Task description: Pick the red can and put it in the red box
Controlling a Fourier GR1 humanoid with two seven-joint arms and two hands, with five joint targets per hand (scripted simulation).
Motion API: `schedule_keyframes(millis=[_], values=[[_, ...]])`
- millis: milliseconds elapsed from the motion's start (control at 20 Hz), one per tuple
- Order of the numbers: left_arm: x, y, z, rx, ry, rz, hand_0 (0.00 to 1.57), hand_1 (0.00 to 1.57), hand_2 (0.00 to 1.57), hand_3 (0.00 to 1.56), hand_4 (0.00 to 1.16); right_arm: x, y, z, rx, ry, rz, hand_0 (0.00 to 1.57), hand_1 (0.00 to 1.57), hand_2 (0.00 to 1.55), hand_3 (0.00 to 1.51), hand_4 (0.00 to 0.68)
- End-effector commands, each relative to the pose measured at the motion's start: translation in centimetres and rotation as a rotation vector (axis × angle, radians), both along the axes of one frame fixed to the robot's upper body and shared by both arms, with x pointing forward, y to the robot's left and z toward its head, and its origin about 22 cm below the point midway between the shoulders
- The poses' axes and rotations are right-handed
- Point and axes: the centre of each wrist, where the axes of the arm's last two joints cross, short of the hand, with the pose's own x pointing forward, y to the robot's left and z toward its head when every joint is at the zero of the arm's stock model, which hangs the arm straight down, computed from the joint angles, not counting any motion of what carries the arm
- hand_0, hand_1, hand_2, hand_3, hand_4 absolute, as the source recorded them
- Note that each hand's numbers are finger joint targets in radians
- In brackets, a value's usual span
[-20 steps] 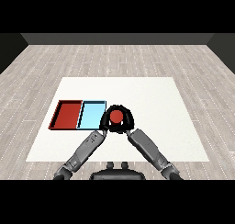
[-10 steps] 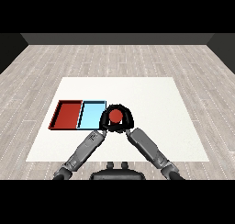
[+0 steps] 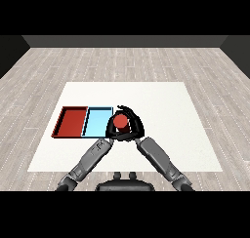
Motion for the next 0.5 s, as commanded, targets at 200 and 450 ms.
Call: schedule_keyframes(millis=[200, 450], values=[[-0.5, -1.6, -0.2, 0.011, 0.039, -0.014, 1.57, 1.57, 1.57, 1.48, 1.15, -0.4, -0.5, 1.9, -0.038, -0.062, -0.045, 0.0, 0.0, 0.0, 0.0, 0.0], [-1.7, -2.0, -2.4, 0.019, 0.066, -0.004, 1.57, 1.57, 1.57, 1.48, 1.14, 0.1, -3.4, 3.2, -0.024, -0.099, -0.131, 0.0, 0.0, 0.0, 0.0, 0.0]])
